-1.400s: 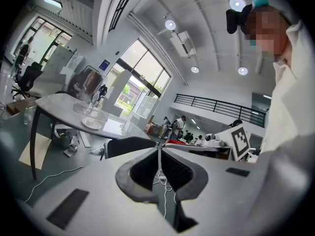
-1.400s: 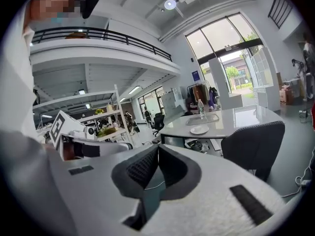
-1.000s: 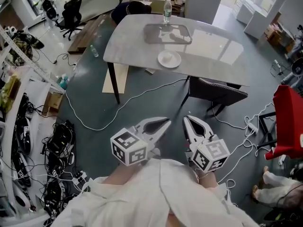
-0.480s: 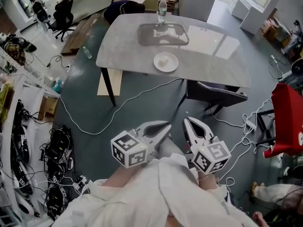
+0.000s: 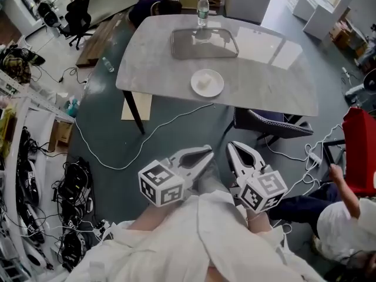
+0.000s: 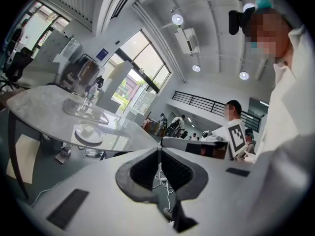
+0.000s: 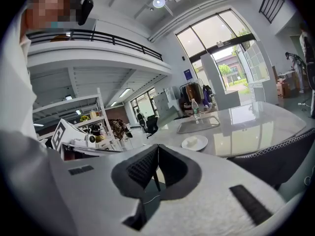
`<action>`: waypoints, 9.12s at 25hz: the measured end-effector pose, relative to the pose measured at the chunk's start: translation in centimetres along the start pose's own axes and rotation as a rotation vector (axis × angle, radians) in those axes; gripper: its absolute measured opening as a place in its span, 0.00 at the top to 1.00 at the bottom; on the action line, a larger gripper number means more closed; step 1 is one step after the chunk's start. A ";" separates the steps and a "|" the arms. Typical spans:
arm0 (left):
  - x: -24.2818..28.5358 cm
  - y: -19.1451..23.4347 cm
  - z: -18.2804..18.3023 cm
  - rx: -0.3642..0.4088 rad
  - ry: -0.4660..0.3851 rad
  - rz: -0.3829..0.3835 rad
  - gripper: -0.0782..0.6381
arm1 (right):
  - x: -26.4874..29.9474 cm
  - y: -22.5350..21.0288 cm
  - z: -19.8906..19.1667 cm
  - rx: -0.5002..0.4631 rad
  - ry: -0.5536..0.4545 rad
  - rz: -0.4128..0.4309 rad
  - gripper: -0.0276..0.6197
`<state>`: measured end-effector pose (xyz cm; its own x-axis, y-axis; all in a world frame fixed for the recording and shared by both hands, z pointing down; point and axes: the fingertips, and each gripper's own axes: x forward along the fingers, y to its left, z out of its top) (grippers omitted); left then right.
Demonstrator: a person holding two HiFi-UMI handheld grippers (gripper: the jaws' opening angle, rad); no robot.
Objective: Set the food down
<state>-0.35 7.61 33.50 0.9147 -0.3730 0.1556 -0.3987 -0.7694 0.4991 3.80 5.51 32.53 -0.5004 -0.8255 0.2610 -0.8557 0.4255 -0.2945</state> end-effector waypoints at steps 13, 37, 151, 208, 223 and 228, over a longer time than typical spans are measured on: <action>9.1 7.7 8.1 -0.016 0.006 0.023 0.85 | 8.8 -9.6 7.2 -0.006 0.031 0.027 0.95; 18.8 19.8 15.3 -0.068 -0.023 0.125 0.85 | 22.5 -19.2 12.0 -0.028 0.107 0.176 0.95; 14.3 38.5 0.1 -0.428 0.383 0.408 0.74 | 27.8 -24.8 -7.4 0.349 0.521 -0.131 0.77; 14.7 39.3 0.2 -0.434 0.366 0.404 0.79 | 28.8 -25.7 -8.5 0.341 0.550 -0.142 0.86; 14.2 38.7 2.2 -0.389 0.339 0.371 0.79 | 28.3 -24.6 -6.7 0.346 0.513 -0.162 0.86; 12.9 38.3 4.7 -0.361 0.307 0.354 0.79 | 28.5 -23.0 -4.3 0.324 0.471 -0.169 0.86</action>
<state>-4.08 -29.12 50.60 0.7289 -0.3664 0.5784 -0.6846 -0.3803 0.6219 8.64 -26.21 50.70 -0.4287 -0.5868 0.6870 -0.8818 0.1061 -0.4596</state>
